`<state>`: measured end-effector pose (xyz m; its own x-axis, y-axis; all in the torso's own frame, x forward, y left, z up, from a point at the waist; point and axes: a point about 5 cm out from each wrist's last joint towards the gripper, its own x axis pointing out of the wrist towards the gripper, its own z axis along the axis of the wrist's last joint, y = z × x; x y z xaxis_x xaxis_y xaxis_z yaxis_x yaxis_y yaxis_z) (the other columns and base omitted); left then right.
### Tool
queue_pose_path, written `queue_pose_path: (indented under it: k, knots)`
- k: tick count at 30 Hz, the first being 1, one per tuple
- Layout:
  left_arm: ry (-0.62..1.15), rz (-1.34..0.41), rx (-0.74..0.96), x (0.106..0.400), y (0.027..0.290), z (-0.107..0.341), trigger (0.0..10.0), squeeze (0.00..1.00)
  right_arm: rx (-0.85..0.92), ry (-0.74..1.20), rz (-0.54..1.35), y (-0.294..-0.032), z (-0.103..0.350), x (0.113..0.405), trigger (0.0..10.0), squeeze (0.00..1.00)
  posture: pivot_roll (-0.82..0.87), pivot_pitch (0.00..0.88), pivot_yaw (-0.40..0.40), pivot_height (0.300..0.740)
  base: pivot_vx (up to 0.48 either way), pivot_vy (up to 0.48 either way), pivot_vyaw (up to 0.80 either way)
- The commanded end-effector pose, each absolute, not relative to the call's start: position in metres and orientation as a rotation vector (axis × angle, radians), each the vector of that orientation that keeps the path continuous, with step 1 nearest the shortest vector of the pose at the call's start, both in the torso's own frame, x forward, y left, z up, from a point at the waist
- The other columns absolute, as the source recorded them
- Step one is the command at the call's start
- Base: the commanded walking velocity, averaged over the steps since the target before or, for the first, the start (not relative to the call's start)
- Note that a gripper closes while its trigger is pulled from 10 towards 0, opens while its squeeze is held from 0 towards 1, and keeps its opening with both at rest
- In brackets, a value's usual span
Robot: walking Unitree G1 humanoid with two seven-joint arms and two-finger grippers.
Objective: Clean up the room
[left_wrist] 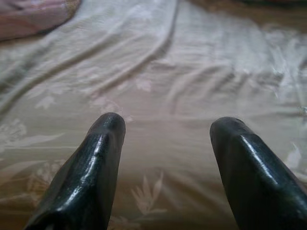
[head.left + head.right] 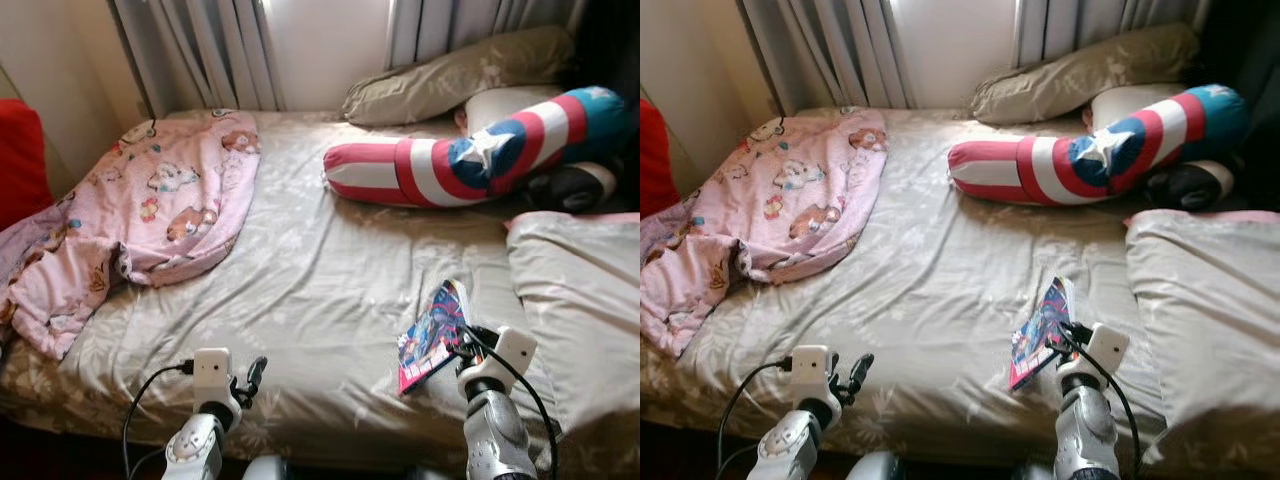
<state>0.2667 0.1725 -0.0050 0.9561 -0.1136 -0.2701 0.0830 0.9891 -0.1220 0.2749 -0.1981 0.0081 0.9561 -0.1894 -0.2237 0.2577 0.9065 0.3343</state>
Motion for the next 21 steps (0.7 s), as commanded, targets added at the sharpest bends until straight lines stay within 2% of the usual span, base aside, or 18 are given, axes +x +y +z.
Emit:
queue_pose_path:
  k: [1, 10, 15, 21]
  knots:
    - [0.308, -0.09, -0.106, 0.26, 0.176, -0.011, 10.0, 0.0, 0.364, 0.073, -0.207, -0.2, 0.032, 0.292, 10.0, 0.0, 0.02, 0.018, 0.053, 0.636, 0.0, 0.0, 0.0]
    - [0.305, -0.089, -0.103, 0.261, 0.177, -0.01, 10.0, 0.0, 0.336, 0.034, -0.139, -0.2, 0.043, 0.301, 10.0, 0.0, 0.03, 0.028, 0.054, 0.636, 0.0, 0.0, 0.0]
    - [0.305, -0.087, -0.1, 0.261, 0.179, -0.01, 10.0, 0.0, 0.341, 0.013, -0.17, -0.207, 0.046, 0.303, 10.0, 0.0, 0.03, 0.031, 0.057, 0.636, 0.26, 0.0, 0.0]
    - [0.31, -0.091, -0.095, 0.259, 0.179, -0.011, 10.0, 0.0, 0.334, 0.019, -0.307, -0.231, 0.043, 0.295, 10.0, 0.0, 0.03, 0.032, 0.06, 0.636, 0.294, 0.0, 0.0]
